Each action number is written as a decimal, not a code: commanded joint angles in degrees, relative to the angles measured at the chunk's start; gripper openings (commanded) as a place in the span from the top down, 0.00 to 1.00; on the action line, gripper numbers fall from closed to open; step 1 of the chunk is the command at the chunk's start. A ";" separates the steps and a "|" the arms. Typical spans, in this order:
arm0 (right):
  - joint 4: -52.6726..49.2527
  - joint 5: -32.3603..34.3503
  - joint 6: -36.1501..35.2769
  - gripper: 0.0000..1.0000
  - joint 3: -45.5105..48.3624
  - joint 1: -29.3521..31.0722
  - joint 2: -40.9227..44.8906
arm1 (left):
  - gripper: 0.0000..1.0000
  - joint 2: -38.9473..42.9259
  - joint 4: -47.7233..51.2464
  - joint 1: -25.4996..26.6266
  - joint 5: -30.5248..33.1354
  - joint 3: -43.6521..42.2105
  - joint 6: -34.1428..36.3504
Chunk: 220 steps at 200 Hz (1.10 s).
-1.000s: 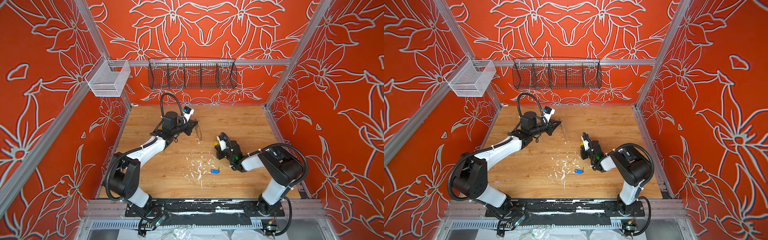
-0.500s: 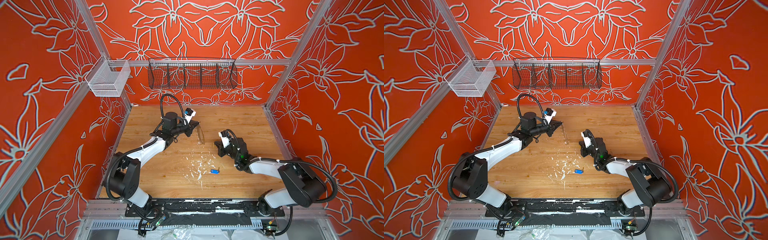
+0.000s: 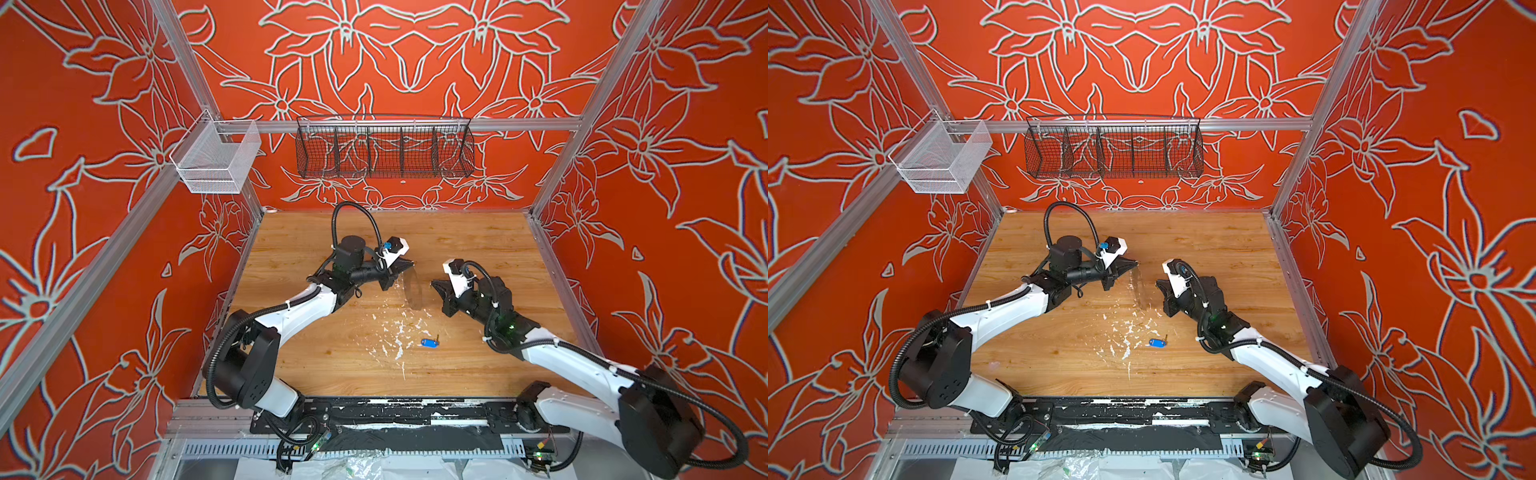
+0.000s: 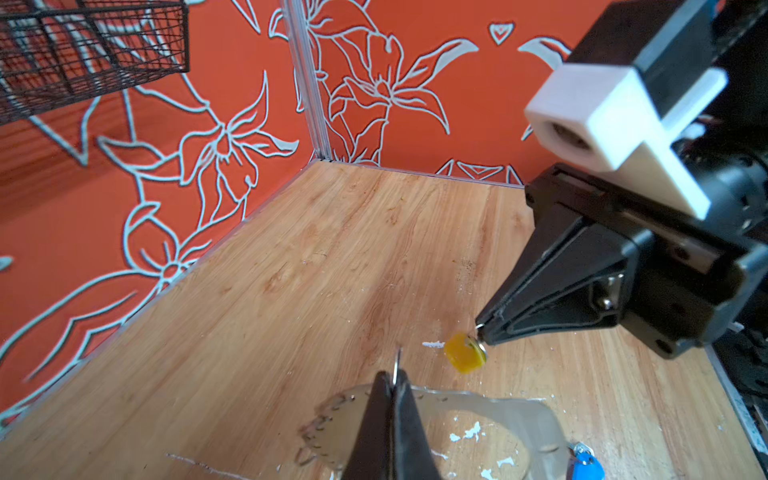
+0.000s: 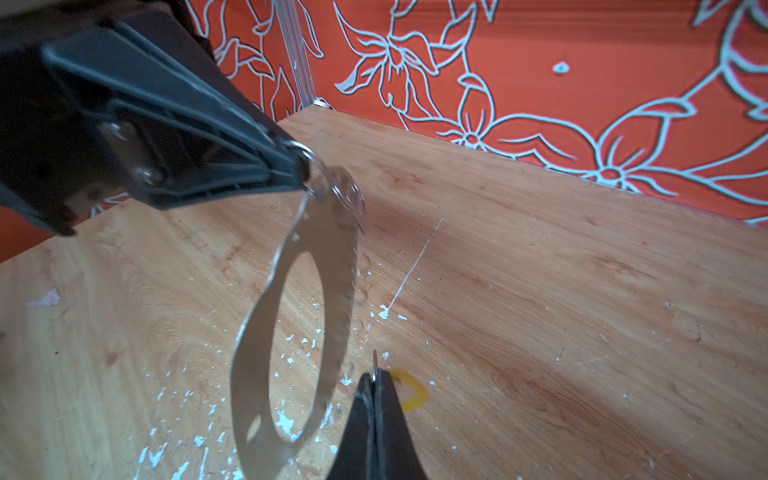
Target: Put the keys on the keyring
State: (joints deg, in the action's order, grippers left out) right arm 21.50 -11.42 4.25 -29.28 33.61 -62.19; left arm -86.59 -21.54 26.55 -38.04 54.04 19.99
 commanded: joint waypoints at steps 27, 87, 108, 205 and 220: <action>-8.45 3.12 -0.04 1.00 -3.43 2.84 5.12 | 1.00 2.94 -1.96 1.31 1.36 -1.04 5.32; -10.35 3.01 -0.38 1.00 -5.12 5.04 4.71 | 1.00 4.91 -3.46 3.12 0.44 -3.64 9.21; -8.58 0.92 -1.14 1.00 -4.48 5.55 4.98 | 1.00 5.52 -5.33 3.91 -0.33 -5.63 11.48; -5.41 -2.02 -2.80 1.00 -1.90 6.54 7.17 | 1.00 7.13 -3.71 6.31 0.34 -6.54 15.43; -5.57 -1.57 -2.88 1.00 -1.97 6.64 7.17 | 1.00 7.21 -3.26 6.57 0.23 -6.38 15.67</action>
State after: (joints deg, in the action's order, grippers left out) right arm 14.13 -11.68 2.94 -31.92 39.66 -55.66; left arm -80.86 -23.73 32.38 -36.73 47.03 33.74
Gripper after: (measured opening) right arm 0.048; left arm 0.047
